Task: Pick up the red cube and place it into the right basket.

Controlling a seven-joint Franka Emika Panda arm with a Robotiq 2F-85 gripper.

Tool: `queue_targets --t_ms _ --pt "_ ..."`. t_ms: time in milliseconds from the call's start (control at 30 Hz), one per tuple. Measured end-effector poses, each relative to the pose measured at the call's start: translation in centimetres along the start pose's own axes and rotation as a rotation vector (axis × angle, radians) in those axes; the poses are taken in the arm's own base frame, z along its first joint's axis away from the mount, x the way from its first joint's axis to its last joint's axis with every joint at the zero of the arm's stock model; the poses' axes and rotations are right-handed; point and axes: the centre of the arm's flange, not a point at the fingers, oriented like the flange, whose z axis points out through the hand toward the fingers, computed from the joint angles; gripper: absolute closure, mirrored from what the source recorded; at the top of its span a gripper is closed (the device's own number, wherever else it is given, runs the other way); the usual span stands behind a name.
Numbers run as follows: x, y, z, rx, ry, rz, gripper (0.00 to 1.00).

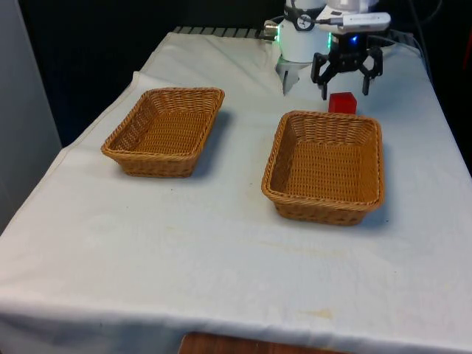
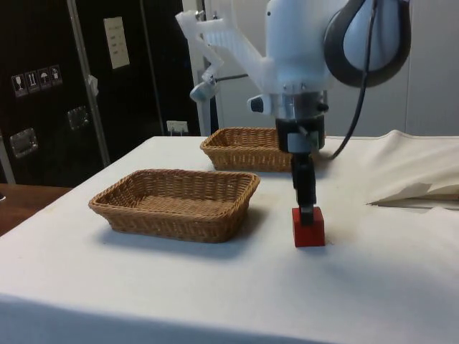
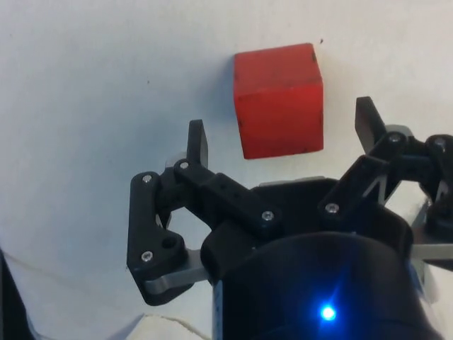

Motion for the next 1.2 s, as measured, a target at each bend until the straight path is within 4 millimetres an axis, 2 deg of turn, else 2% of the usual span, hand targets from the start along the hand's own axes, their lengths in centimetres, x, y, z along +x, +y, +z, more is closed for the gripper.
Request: queue_targets --t_ms 600,867,900,933,1000,1033,1100,1133,1200 --pt "-0.1 0.0 2.7 -0.025 0.004 -0.007 0.00" --pt "0.0 0.0 3.1 -0.028 0.004 -0.008 0.00" --pt "0.0 0.0 3.1 -0.028 0.004 -0.009 0.03" --pt "0.0 0.0 3.1 -0.028 0.004 -0.009 0.10" --pt "0.0 0.0 3.1 -0.028 0.004 -0.009 0.30" --pt "0.0 0.0 3.1 -0.028 0.004 -0.009 0.30" --pt "0.0 0.0 3.1 -0.028 0.004 -0.009 0.53" --pt "0.0 0.0 3.1 -0.028 0.004 -0.009 0.81" --pt "0.0 0.0 3.1 -0.028 0.004 -0.009 0.98"
